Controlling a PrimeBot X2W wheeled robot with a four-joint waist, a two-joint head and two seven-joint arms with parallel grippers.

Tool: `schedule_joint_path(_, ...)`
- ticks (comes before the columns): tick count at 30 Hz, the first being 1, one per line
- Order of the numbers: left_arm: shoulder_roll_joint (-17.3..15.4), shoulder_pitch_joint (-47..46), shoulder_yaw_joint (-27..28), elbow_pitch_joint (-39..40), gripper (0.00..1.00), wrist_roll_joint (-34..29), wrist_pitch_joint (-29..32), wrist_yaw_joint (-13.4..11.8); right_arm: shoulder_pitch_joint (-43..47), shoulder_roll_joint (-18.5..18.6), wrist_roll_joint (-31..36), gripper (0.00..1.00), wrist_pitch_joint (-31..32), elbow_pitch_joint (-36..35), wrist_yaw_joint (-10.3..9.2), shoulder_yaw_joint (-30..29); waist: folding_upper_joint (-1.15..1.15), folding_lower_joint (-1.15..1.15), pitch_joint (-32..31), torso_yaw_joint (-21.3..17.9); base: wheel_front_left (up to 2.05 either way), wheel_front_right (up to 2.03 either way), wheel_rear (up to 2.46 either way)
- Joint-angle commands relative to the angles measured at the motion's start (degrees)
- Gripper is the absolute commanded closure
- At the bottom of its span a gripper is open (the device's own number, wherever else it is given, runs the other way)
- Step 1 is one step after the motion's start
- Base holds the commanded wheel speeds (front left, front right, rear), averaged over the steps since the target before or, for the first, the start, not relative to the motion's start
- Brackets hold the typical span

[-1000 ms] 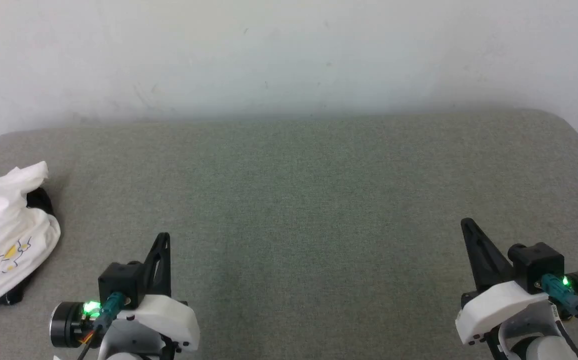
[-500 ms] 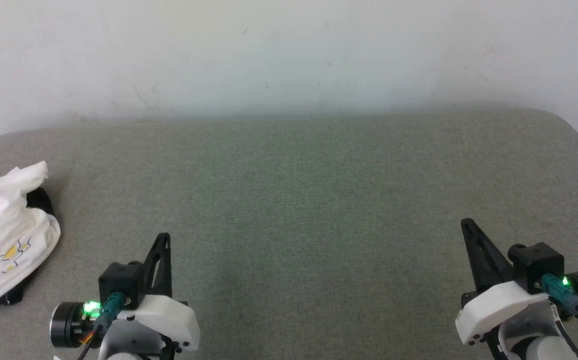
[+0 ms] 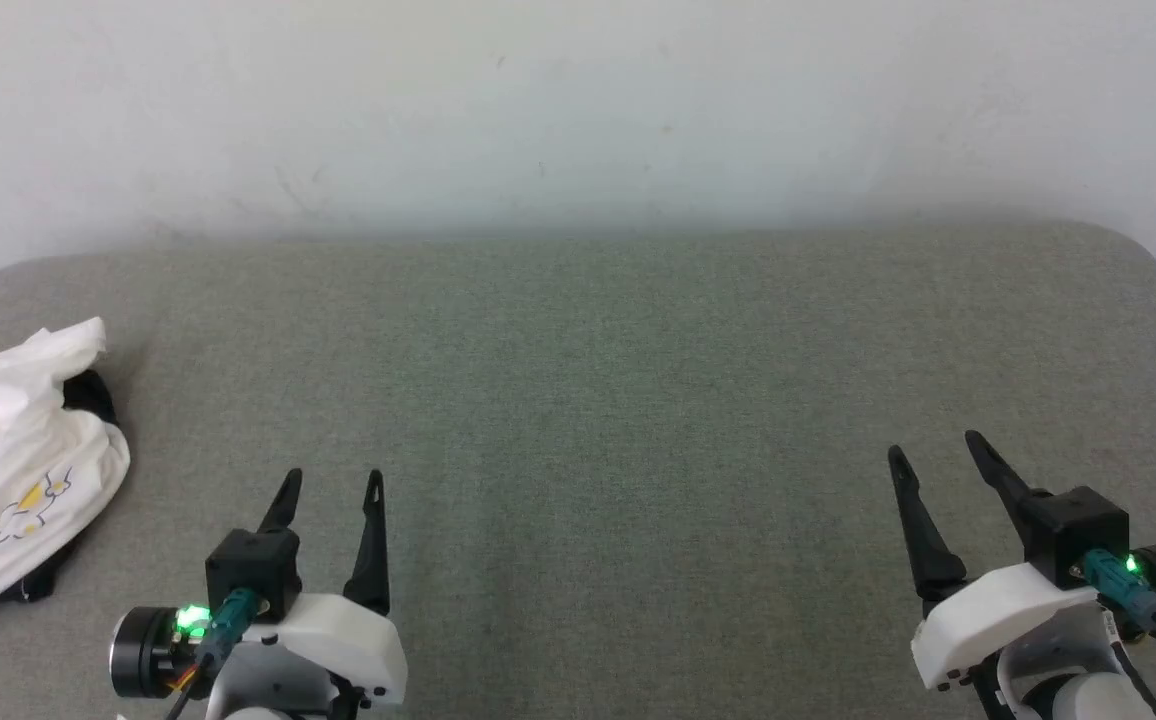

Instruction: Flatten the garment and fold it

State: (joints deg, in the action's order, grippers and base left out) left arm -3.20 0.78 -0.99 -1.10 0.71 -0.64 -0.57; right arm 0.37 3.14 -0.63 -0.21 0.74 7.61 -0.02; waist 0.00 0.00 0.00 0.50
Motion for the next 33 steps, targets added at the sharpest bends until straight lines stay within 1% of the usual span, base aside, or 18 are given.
schedule_joint_path(1,0.0,-0.6,-0.4,-0.5,0.0,0.7,-0.7,-0.5,-0.2,0.0,-0.6,0.0,-0.6,0.2,-0.01,-0.2,0.0,0.0,0.0,0.3,0.0,0.0,0.0)
schedule_joint_path(11,-0.1,-0.9,-0.8,-1.2,0.0,1.5,-1.9,-1.4,-0.4,-0.1,-1.2,0.0,-1.3,0.6,-0.02,-0.3,0.0,0.0,-0.2,3.0,0.0,0.0,0.0)
schedule_joint_path(33,-0.7,-0.4,-1.0,-2.0,0.0,3.3,-4.6,-3.6,-0.8,-0.1,-1.8,0.0,-3.1,1.9,-0.04,0.7,0.0,0.0,-1.0,11.8,0.0,0.0,0.0)
